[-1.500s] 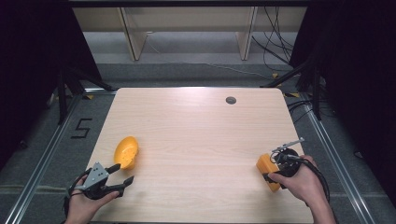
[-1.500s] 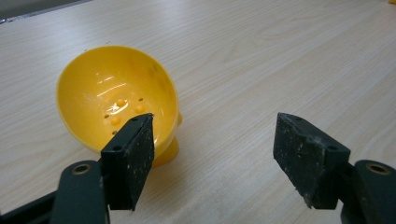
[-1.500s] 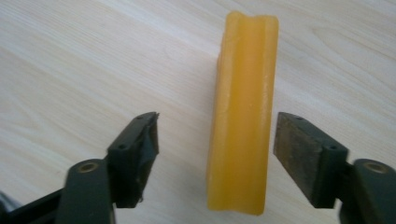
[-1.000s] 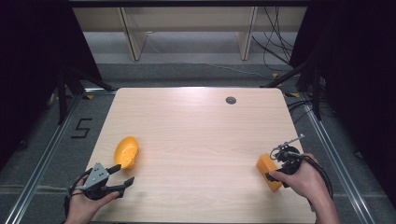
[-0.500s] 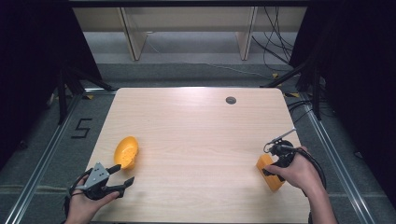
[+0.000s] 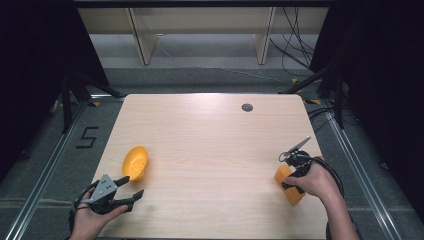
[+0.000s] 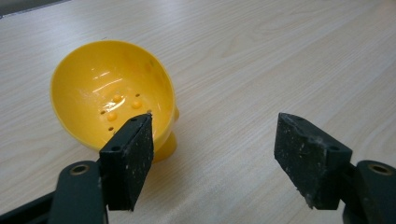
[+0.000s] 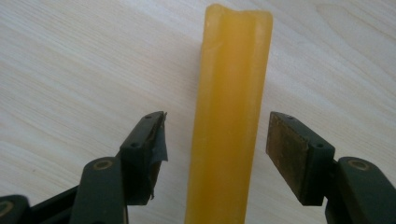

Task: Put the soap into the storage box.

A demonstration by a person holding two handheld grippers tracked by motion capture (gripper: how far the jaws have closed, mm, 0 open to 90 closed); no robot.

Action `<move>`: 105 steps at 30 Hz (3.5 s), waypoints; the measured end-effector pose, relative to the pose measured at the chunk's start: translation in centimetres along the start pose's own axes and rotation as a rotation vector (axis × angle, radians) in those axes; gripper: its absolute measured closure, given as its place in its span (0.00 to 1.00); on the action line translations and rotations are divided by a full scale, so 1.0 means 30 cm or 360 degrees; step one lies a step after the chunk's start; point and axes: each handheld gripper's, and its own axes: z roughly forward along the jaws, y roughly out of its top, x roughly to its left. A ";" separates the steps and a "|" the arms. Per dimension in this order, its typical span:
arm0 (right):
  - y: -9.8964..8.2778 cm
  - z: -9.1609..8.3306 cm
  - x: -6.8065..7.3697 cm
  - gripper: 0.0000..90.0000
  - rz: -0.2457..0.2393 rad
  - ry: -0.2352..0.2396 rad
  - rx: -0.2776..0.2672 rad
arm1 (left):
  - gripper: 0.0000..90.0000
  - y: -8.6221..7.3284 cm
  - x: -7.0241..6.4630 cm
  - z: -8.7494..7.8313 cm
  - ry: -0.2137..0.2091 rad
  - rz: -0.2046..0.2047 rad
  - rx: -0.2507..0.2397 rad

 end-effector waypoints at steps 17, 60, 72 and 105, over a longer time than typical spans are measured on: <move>0.020 0.055 0.002 0.64 -0.0091 -0.0091 0.0143 | 0.31 -0.001 0.000 0.001 0.0000 0.0001 -0.0005; 0.071 -0.039 0.244 0.69 -0.1403 0.0087 0.0038 | 0.32 0.087 -0.102 0.069 -0.0330 0.0264 -0.0060; 0.113 -0.060 0.340 0.69 -0.1598 0.0115 0.0005 | 0.32 0.180 -0.203 0.194 -0.0583 0.0416 -0.0053; 0.216 -0.052 0.579 0.69 -0.1800 0.0167 0.0022 | 0.33 0.261 -0.339 0.323 -0.0857 0.0562 -0.0021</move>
